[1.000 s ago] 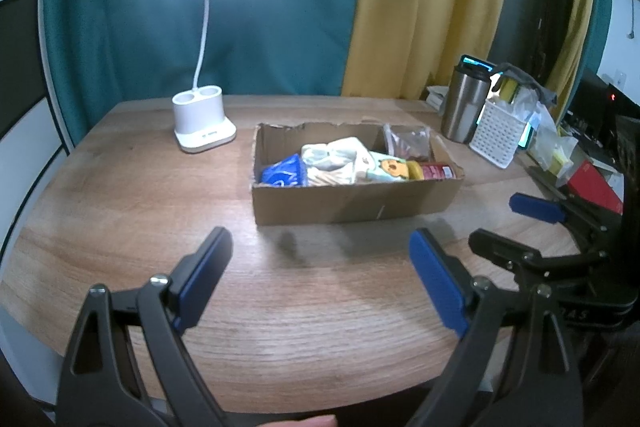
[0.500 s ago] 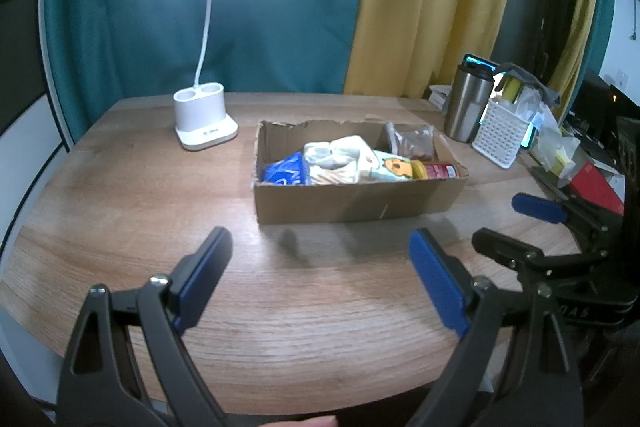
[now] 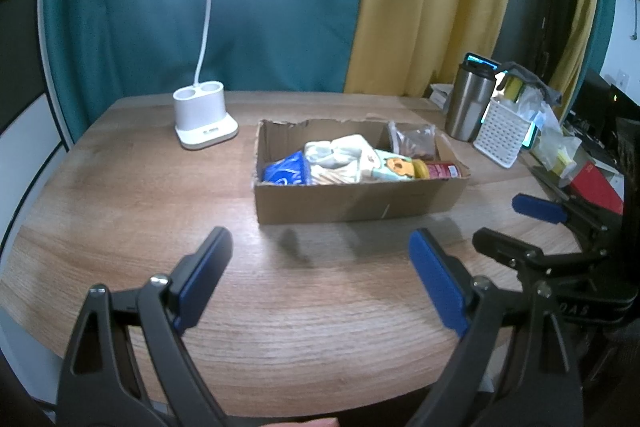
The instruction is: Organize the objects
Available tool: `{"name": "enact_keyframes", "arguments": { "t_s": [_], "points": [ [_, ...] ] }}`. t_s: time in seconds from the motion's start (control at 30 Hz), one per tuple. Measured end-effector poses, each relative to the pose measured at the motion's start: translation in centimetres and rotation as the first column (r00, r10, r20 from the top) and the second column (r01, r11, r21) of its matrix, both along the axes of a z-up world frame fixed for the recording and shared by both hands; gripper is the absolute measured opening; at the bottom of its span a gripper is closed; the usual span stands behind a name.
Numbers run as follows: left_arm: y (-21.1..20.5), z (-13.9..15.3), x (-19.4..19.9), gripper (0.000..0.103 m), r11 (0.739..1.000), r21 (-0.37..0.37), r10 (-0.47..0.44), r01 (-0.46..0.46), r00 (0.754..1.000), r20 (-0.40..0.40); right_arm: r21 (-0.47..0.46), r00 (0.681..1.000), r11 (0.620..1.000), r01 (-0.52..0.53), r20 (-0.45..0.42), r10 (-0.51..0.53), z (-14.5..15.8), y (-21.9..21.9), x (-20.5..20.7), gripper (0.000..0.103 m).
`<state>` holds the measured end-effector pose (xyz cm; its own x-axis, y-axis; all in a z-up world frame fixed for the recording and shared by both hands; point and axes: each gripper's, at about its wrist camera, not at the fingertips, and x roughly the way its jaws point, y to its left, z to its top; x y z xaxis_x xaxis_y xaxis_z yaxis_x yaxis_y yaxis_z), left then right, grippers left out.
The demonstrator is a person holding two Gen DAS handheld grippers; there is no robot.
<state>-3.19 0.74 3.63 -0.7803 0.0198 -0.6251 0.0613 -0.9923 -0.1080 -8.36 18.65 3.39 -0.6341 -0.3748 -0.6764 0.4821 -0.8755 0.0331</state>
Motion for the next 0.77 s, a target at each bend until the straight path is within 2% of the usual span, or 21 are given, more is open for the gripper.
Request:
{"name": "enact_keyframes", "arguments": {
  "t_s": [0.77],
  "points": [
    [-0.05, -0.42, -0.91, 0.091, 1.0, -0.005, -0.014, 0.014, 1.0, 0.015, 0.003, 1.0, 1.0, 0.003, 0.014, -0.003, -0.32, 0.06, -0.9, 0.081]
  ]
}}
